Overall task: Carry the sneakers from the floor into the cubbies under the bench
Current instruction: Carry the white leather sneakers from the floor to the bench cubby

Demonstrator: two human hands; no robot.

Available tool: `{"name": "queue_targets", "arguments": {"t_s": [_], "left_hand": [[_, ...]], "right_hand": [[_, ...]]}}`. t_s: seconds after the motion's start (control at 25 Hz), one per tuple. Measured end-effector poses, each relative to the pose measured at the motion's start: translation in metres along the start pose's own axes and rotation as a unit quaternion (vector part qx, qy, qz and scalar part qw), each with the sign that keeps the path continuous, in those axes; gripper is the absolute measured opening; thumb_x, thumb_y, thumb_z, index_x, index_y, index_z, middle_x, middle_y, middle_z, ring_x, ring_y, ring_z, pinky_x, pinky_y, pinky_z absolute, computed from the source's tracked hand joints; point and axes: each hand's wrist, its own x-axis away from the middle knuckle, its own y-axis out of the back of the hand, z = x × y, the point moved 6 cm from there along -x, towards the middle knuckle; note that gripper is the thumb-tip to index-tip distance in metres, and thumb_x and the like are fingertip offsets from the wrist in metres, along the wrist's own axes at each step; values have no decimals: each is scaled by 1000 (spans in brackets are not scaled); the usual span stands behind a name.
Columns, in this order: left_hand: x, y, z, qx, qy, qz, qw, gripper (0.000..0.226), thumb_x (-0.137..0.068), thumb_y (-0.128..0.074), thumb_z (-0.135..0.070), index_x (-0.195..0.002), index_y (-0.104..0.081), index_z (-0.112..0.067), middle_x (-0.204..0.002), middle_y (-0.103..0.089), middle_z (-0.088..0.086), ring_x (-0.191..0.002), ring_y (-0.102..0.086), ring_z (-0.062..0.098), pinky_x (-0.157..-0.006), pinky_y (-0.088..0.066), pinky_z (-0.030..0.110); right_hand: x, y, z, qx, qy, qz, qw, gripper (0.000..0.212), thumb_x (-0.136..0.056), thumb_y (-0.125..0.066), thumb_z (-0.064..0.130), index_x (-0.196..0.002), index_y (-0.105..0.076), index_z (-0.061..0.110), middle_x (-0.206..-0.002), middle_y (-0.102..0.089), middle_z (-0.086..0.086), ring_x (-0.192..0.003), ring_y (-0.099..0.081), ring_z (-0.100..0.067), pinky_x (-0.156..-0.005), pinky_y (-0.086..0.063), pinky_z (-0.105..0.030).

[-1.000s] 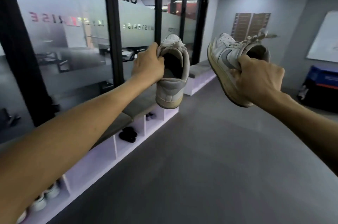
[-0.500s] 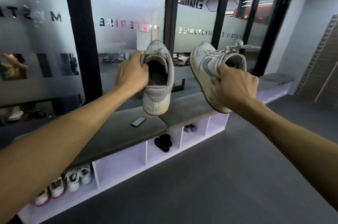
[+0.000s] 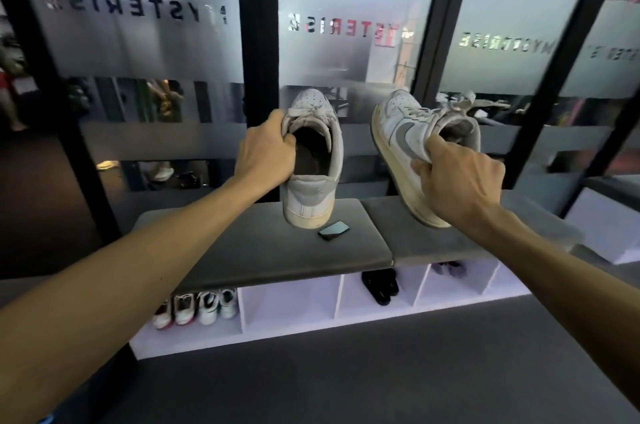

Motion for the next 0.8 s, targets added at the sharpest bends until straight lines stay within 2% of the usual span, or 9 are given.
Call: {"name": "queue_targets", "arguments": {"t_s": [0.16,0.32,0.4,0.56,0.8], "left_hand": [[5,-53,48,-39,38,-4,999,8,-94,-43,-18,-89,-46,-13,-78,-57,7,-61,-48,18,-48,-30,32],[42,-125,113,-56,77,3,995,9,-93,-43,-19,-85,-45,-15,-78,-56,7,-67,-53,28,-56,-33,35],[72,-168,155,-62,92,8,994,7,-94,-45,-18,-87,-46,-15,-80,-55,5,-70,-49,26,-60,-31,34],[128,-245,231,-62,108,24,992,12,-93,-44,-16,-82,-41,-17,-70,-48,1,-60,-42,17,-48,-23,30],[213,-348,346,-83,138,36,986,13,-91,-42,-19,-79,-39,-14,-72,-50,5,-60,-43,21,-50,-25,35]], "right_hand": [[-10,-86,4,-37,49,15,998,22,-98,-43,32,-101,-48,11,-97,-64,-12,-88,-60,-40,-63,-29,-37],[23,-184,13,-63,62,26,996,22,-99,-41,31,-104,-49,11,-98,-64,-10,-86,-60,-39,-61,-28,-37],[52,-247,20,-66,72,53,994,22,-98,-41,31,-107,-48,12,-103,-64,-9,-89,-60,-38,-62,-31,-37],[112,-359,26,-73,79,96,990,21,-98,-39,32,-109,-47,16,-108,-64,-6,-95,-60,-37,-65,-33,-38],[205,-512,33,-52,99,113,987,24,-97,-39,32,-115,-48,17,-110,-65,-5,-95,-61,-37,-64,-35,-36]]}}
